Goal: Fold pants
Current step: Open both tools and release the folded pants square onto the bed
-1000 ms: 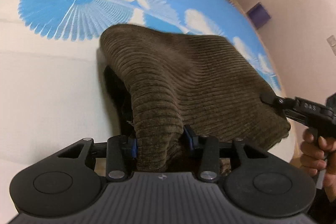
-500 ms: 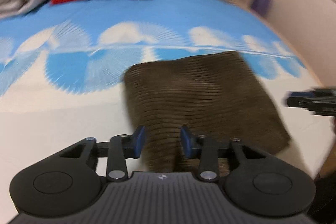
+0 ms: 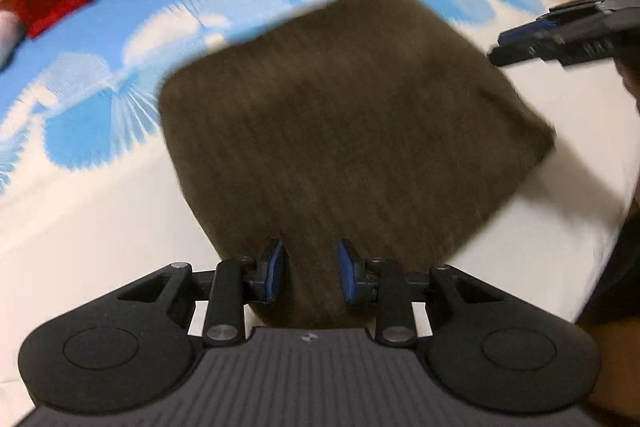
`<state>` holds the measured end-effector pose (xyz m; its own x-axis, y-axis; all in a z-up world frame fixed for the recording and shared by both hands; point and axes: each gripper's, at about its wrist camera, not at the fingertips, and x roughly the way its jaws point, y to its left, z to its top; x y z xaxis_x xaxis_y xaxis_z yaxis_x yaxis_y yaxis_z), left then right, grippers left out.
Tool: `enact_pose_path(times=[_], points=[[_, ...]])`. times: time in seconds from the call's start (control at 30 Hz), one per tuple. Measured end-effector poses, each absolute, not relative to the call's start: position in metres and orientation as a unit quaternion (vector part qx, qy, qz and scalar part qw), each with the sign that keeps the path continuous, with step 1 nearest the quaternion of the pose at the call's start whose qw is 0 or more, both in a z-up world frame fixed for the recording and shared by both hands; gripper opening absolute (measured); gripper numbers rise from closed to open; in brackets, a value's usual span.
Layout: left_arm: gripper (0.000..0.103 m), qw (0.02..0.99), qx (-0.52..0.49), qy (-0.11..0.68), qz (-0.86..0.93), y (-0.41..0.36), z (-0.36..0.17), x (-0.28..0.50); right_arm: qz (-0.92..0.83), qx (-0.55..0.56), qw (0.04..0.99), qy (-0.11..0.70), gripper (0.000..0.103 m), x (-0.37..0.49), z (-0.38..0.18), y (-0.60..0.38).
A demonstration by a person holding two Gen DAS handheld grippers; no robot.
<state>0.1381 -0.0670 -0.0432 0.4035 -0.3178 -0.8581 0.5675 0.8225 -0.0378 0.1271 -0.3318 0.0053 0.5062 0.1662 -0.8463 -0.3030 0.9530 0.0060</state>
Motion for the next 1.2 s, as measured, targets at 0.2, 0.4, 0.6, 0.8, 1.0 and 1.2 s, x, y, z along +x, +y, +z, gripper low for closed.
enact_pose_path(times=[0.2, 0.4, 0.6, 0.8, 1.0, 1.2], points=[[0.033, 0.854, 0.096, 0.455, -0.235, -0.068, -0.029, 0.149, 0.037, -0.02, 0.917, 0.396, 0.042, 0.164, 0.02, -0.333], [0.033, 0.86, 0.079, 0.453, -0.22, -0.059, -0.026, 0.158, -0.03, -0.055, 0.909, 0.413, 0.041, 0.204, -0.005, -0.332], [0.033, 0.858, 0.071, 0.461, -0.217, -0.053, -0.03, 0.169, -0.086, -0.078, 0.875, 0.47, 0.036, 0.231, -0.047, -0.336], [0.033, 0.845, 0.07, 0.489, -0.202, -0.053, -0.049, 0.177, -0.084, -0.112, 0.869, 0.474, 0.029, 0.239, -0.067, -0.325], [0.034, 0.849, 0.064, 0.492, -0.184, -0.052, -0.045, 0.172, -0.084, -0.114, 0.875, 0.463, 0.036, 0.235, -0.065, -0.324], [0.081, 0.872, 0.054, 0.468, -0.132, -0.048, -0.011, 0.144, -0.082, -0.073, 0.905, 0.412, 0.064, 0.196, -0.009, -0.329]])
